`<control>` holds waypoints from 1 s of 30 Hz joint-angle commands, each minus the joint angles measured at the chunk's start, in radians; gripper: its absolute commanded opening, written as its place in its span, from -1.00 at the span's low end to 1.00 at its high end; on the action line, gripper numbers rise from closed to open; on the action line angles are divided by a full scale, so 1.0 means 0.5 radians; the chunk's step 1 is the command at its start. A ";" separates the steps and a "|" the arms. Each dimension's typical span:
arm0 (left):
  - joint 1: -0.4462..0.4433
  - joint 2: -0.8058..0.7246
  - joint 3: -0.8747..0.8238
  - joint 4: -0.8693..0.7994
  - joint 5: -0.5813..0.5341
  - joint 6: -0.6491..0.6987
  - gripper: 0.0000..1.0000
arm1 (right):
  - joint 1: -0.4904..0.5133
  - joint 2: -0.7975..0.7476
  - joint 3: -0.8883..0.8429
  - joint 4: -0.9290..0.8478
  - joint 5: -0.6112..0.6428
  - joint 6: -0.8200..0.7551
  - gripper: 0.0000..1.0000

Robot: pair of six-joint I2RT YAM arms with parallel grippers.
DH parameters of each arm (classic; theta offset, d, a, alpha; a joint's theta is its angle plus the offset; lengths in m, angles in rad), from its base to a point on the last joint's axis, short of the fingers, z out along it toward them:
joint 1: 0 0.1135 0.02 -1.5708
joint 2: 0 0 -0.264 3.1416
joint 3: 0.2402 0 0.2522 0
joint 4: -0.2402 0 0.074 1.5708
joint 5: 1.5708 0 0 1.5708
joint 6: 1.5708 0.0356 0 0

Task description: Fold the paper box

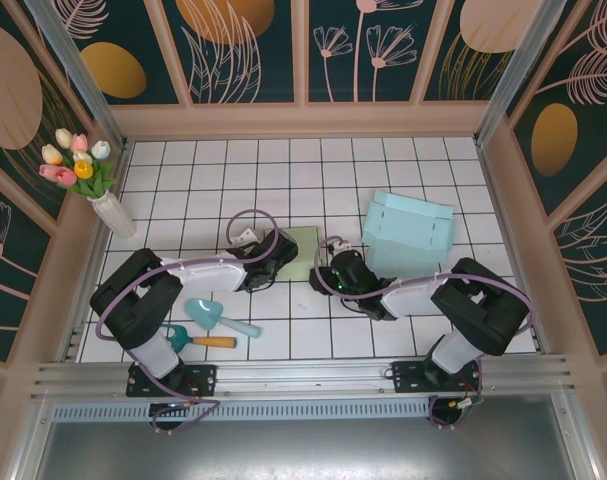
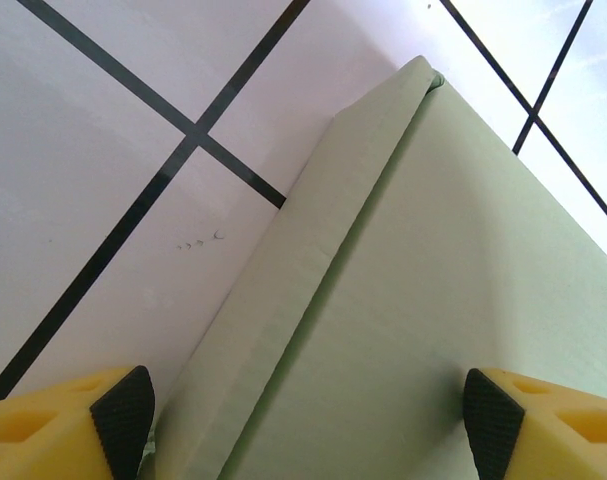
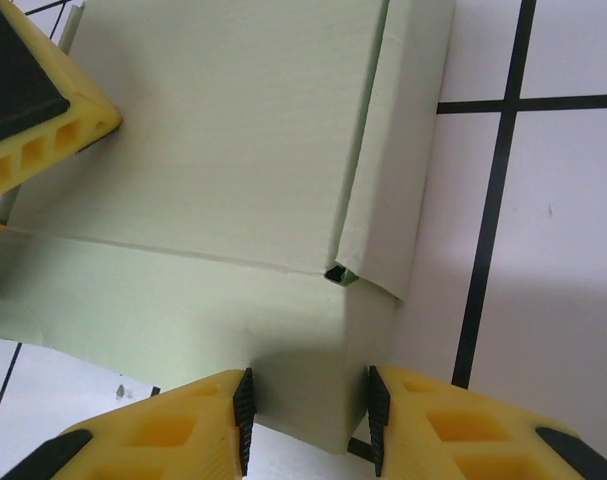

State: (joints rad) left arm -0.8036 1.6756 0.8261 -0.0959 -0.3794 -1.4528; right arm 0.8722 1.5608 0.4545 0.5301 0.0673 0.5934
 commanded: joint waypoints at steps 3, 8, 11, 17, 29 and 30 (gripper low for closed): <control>0.018 0.063 -0.043 -0.112 -0.017 0.003 0.63 | 0.017 0.060 -0.102 0.212 0.072 -0.120 -0.26; 0.018 0.065 -0.054 -0.094 -0.011 0.018 0.63 | 0.018 0.084 -0.188 0.427 0.104 -0.218 -0.26; 0.020 0.065 -0.065 -0.084 -0.008 0.026 0.63 | 0.017 0.121 -0.230 0.552 0.120 -0.265 -0.27; 0.019 0.117 -0.072 -0.072 0.002 0.040 0.62 | 0.017 0.203 -0.249 0.676 0.191 -0.285 -0.41; 0.020 0.104 -0.060 -0.064 0.026 0.047 0.58 | 0.020 0.225 -0.229 0.713 0.180 -0.298 -0.42; 0.020 0.111 -0.060 -0.063 0.027 0.047 0.58 | 0.019 0.231 -0.233 0.727 0.190 -0.306 -0.42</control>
State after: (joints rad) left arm -0.8032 1.6897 0.8200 -0.0525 -0.3828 -1.4517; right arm 0.8738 1.6554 0.3454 0.8368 0.1360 0.4664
